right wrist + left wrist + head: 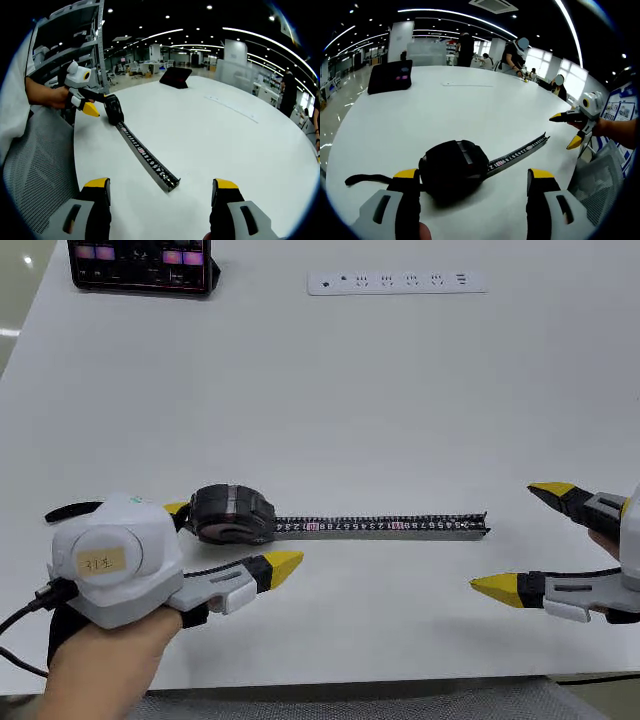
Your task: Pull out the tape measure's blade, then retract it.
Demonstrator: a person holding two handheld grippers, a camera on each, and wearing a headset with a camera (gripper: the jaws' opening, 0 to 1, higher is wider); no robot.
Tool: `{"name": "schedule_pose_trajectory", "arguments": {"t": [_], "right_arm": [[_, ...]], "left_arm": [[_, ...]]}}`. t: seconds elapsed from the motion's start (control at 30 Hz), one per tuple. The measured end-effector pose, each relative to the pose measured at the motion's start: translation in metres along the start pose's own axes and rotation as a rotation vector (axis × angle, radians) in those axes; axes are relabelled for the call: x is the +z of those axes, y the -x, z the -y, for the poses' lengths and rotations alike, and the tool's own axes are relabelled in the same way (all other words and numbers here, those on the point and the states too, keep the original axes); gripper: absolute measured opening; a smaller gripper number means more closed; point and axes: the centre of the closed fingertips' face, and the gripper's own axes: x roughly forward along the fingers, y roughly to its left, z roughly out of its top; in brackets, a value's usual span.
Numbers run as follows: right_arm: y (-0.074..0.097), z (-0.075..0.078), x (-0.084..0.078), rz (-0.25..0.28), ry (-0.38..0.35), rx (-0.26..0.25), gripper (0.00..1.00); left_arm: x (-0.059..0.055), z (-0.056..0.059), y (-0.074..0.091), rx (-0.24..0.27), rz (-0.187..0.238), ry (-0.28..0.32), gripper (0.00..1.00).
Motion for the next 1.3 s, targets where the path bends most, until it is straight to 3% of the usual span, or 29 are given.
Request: {"name": "schedule_pose_trajectory", "arguments": {"t": [0.1,0.3,0.47,1.3], "right_arm": [[-0.002,0.003,-0.001,-0.004,0.004,0.005,0.82],[-0.006,0.006,-0.003,-0.015,0.012,0.019,0.81],[-0.01,0.008,-0.005,-0.031,0.027,0.037,0.78],[-0.028,0.011,-0.012,-0.122,0.174,0.167,0.48]], "left_arm": [[0.002,-0.001,-0.001,0.006,0.017,0.033,0.84],[-0.003,-0.004,-0.006,0.066,-0.006,-0.001,0.81],[-0.002,-0.006,-0.008,0.096,0.007,0.021,0.79],[-0.002,-0.023,-0.018,0.214,0.03,0.1,0.67]]}}
